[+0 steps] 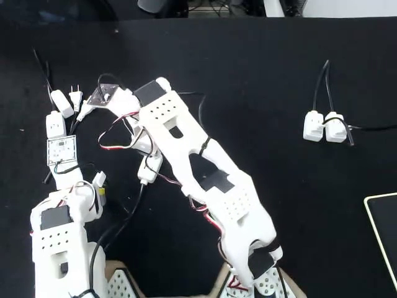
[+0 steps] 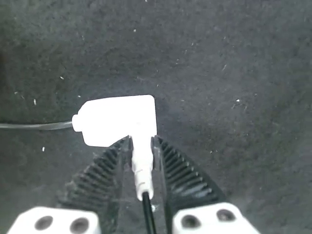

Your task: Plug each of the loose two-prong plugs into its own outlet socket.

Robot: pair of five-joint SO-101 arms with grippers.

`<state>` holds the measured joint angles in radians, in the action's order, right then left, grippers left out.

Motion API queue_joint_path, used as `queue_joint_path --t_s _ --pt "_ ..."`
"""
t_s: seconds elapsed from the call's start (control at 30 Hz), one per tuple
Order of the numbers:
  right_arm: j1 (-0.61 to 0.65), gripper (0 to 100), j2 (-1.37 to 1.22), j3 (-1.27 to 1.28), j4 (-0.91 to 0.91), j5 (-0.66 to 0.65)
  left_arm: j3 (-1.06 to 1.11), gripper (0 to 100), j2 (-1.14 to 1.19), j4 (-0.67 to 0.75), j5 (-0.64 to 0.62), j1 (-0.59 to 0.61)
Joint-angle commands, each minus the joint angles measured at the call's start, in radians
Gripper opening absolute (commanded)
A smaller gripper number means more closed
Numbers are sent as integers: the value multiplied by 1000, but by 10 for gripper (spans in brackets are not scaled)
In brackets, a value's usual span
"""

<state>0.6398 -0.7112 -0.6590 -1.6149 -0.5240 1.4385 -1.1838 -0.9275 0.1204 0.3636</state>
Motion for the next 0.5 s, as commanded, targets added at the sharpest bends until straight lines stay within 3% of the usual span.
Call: queue_joint_path --t_s 0.0,0.47 --pt "8 11 70 51 51 -46 -21 195 -14 -2 6 -4" --pt "12 11 70 84 63 -55 -22 195 -14 -2 6 -2"
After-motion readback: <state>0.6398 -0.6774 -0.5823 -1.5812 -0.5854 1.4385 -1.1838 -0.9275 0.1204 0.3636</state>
